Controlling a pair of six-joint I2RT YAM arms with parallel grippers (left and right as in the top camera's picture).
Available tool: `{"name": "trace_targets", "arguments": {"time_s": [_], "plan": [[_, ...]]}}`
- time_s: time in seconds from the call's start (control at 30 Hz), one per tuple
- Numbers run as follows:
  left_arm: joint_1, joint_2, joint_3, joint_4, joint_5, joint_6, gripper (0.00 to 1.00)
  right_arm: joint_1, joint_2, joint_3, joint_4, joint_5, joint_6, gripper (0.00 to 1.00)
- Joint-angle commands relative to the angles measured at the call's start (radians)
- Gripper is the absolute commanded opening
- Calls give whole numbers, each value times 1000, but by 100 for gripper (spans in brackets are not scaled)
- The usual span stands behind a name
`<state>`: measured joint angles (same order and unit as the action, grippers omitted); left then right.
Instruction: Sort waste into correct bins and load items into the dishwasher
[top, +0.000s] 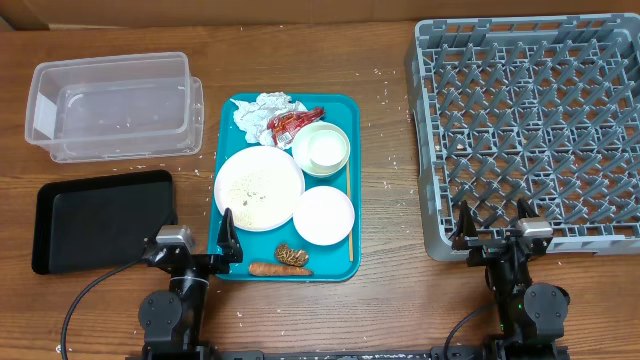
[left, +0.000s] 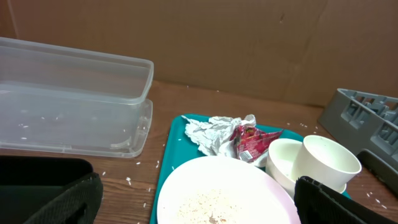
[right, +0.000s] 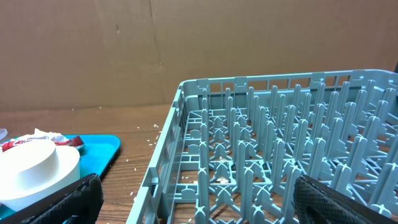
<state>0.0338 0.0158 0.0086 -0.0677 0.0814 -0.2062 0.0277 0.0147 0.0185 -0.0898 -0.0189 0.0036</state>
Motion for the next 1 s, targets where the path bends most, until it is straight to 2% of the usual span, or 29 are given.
{"name": "trace_targets", "arguments": {"time_s": [0.0,0.1,0.2,0.4,0.5,0.6,0.73,0.87,0.97], "plan": [[5,-5,-3,18,77,-84,100,6,-12,-10,6,-2,0,100],[5,-5,-3,22,205,-246,100,6,-12,-10,6,-2,0,100],[5,-5,-3,76,222,-438,100,6,-12,-10,6,-2,0,100],[5,-5,0,421,253,-460,100,6,-12,-10,7,-2,0,100],[5,5,40,430,261,-443,100,6,-12,-10,6,-2,0,100],[5,62,127,355,310,-317,100,6,-12,-10,6,-2,0,100],[5,280,373,93,330,-132,100,6,-12,-10,6,-2,0,100],[5,662,714,-219,393,-2,100,6,-12,-10,7,-2,0,100],[5,954,1012,-493,518,89,100,6,-12,-10,6,-2,0,100]]}}
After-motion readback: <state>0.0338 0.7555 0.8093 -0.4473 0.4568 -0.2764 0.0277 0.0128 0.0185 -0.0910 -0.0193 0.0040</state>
